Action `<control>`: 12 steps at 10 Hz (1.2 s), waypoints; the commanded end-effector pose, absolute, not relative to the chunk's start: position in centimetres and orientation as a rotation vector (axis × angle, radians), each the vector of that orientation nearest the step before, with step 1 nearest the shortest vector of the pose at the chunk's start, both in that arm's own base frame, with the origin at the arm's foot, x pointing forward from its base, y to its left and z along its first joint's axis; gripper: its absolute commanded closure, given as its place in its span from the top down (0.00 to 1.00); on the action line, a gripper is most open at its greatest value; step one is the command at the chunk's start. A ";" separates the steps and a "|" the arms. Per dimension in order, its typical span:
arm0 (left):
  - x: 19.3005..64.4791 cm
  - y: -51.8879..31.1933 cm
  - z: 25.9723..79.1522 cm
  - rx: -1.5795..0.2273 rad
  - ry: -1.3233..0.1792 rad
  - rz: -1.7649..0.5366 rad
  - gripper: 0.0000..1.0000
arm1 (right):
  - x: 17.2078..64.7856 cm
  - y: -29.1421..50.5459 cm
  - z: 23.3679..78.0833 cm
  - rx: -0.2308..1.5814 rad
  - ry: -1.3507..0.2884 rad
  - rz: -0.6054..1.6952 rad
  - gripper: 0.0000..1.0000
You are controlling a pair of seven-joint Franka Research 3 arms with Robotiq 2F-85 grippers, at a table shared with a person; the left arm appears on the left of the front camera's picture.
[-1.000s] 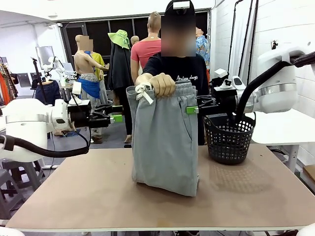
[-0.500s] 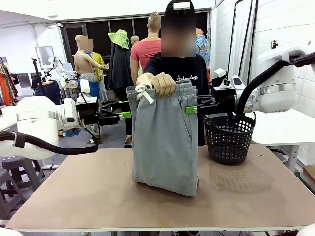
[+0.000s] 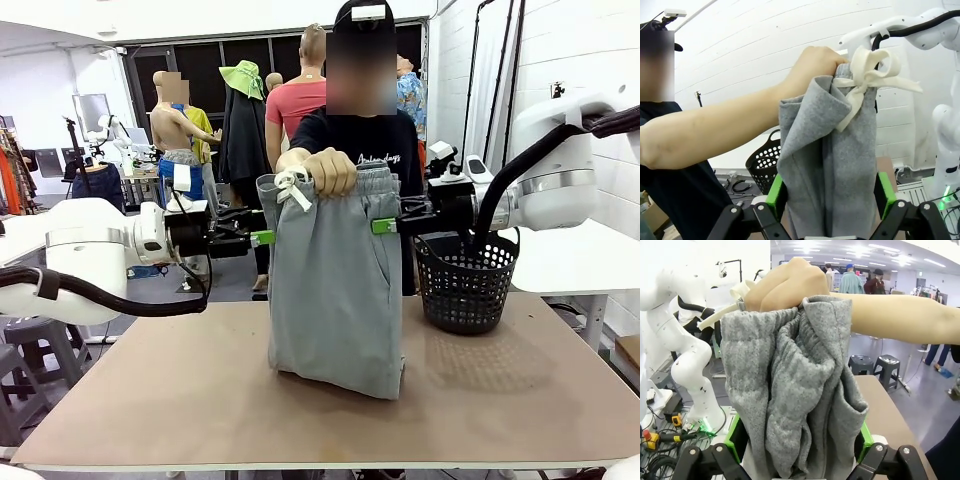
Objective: Fold the training pants.
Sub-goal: Release the ends of the Training pants and then grab the overlapped ends.
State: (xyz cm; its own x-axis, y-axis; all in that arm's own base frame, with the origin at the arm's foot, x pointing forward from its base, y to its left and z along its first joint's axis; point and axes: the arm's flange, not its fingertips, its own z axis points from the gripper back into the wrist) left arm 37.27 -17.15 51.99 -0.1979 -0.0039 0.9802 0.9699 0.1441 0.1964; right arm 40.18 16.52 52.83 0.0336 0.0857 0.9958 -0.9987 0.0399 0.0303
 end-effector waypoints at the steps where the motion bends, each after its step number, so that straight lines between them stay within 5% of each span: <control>1: 37.7 -17.8 52.2 -1.044 -1.385 -1.253 0.91 | 39.9 17.1 52.9 1.124 -1.143 1.164 1.00; 12: 37.9 -21.1 52.5 -1.102 -1.297 -1.255 0.91 | 39.4 16.7 52.5 1.162 -1.149 1.155 1.00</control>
State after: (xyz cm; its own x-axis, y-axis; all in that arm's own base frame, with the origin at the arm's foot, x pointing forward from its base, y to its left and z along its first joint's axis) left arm 37.50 -20.68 52.09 -0.1340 -0.0211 0.9908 0.9904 0.0321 0.1347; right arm 40.08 16.57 52.52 0.0407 0.0857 0.9955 -0.9984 0.0426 0.0372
